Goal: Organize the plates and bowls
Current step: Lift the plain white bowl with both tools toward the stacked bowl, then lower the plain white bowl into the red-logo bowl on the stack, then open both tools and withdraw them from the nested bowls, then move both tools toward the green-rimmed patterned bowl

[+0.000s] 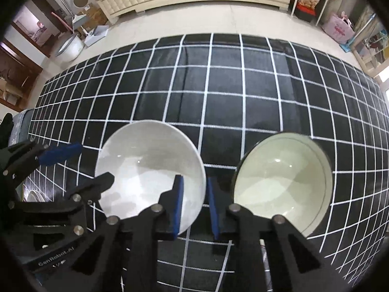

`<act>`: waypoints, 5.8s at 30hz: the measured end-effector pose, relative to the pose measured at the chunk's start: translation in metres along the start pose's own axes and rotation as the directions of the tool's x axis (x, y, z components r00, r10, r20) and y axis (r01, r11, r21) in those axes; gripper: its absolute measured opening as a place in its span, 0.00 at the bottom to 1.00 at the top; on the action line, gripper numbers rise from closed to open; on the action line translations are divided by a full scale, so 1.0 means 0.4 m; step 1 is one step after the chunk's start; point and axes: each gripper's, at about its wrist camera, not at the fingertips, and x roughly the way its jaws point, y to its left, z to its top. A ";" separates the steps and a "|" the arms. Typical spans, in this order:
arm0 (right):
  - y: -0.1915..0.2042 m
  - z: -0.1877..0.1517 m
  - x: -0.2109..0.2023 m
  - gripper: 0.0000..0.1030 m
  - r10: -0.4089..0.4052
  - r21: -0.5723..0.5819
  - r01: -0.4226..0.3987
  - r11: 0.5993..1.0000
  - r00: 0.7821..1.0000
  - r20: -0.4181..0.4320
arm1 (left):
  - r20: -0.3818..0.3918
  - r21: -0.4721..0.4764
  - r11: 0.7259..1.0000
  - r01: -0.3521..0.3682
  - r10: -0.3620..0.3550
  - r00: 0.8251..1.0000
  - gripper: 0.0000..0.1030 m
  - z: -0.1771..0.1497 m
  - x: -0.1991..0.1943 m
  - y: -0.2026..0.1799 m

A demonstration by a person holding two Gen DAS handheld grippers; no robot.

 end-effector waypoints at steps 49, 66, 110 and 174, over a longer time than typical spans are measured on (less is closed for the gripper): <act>0.165 -0.277 -0.228 0.13 0.060 0.043 -0.064 0.997 0.995 0.077 | 0.051 0.008 1.000 -0.013 0.013 0.999 0.11 -0.254 -0.226 -0.014; 0.292 -0.395 -0.143 0.13 0.050 0.012 -0.050 0.999 0.999 -0.020 | 0.001 -0.021 1.000 -0.007 0.007 1.000 0.11 -0.514 -0.197 0.026; 0.314 -0.412 -0.113 0.18 0.024 0.054 -0.022 0.998 0.999 -0.039 | -0.022 -0.018 1.000 -0.015 0.014 1.000 0.13 -0.568 -0.161 0.044; -0.152 -0.257 -0.356 0.74 -0.145 0.188 0.111 0.976 0.973 0.180 | 0.173 0.132 0.990 0.041 -0.064 0.983 0.39 -0.128 -0.290 -0.275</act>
